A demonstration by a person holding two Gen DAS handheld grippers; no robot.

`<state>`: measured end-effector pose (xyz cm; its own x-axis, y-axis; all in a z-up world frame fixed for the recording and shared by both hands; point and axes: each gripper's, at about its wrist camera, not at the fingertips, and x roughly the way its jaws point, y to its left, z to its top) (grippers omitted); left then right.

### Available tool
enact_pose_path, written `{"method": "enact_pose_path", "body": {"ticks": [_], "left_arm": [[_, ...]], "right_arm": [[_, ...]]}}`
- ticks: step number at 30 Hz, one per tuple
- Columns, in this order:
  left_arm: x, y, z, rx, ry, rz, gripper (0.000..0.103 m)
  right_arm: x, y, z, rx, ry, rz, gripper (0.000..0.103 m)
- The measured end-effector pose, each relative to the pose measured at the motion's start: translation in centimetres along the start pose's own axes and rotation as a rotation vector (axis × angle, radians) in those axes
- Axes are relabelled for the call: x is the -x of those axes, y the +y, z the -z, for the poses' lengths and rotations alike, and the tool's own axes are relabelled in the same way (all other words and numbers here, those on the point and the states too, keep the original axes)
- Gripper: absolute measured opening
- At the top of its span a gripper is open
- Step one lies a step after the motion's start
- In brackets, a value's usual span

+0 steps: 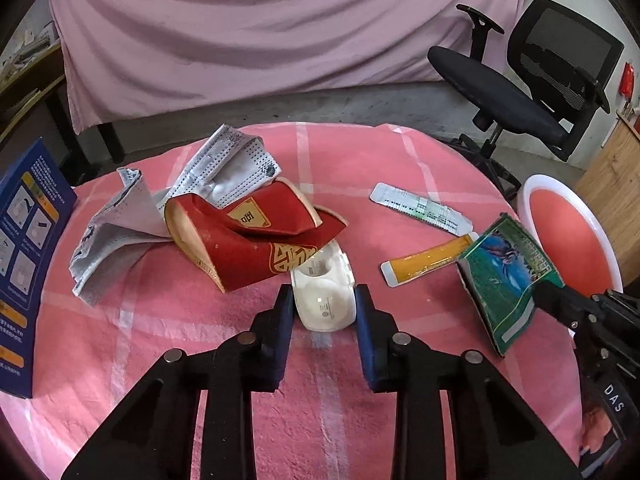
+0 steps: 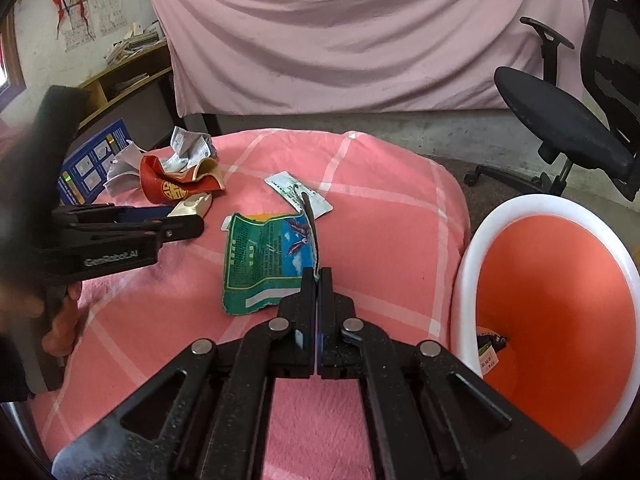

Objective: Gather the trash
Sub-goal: 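Grasp the white plastic piece with the left gripper while the right gripper grasps the green wrapper, then carry both items over the orange bucket and open both grippers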

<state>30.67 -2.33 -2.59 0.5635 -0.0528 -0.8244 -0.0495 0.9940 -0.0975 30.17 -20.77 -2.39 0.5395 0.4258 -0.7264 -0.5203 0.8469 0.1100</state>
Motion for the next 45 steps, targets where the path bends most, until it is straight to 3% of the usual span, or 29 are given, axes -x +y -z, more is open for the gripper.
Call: {"method": "enact_pose_path", "body": {"ticks": [8, 13, 20, 24, 28, 31, 35, 45], "left_arm": [[2.6, -0.9, 2.6, -0.024, -0.067, 0.060, 0.025], [5.7, -1.4, 3.6, -0.012, -0.207, 0.098, 0.025], [10.8, -4.3, 4.0, -0.058, -0.462, 0.149, 0.025], [13.8, -6.4, 3.9, -0.097, -0.616, 0.183, 0.025], [15.7, -9.1, 3.6, -0.158, -0.732, 0.213, 0.025], [15.9, -11.6, 3.2, -0.220, -0.762, 0.238, 0.025], [15.3, -14.8, 2.6, -0.272, -0.752, 0.296, 0.025], [12.7, -21.8, 1.3, -0.356, -0.648, 0.430, 0.025]], "right_arm": [[1.6, 0.1, 0.4, -0.005, -0.065, -0.005, 0.020], [3.7, 0.7, 0.6, 0.010, -0.171, 0.032, 0.019], [8.7, 0.9, 0.9, -0.008, -0.444, 0.071, 0.019], [12.8, 0.9, 1.8, -0.013, -0.660, 0.114, 0.019], [15.7, -0.1, 2.5, -0.055, -0.799, 0.161, 0.019], [17.5, -1.2, 3.0, -0.095, -0.878, 0.212, 0.019], [19.0, -3.2, 3.6, -0.157, -0.909, 0.283, 0.020], [20.2, -9.7, 5.6, -0.316, -0.797, 0.389, 0.020]]}}
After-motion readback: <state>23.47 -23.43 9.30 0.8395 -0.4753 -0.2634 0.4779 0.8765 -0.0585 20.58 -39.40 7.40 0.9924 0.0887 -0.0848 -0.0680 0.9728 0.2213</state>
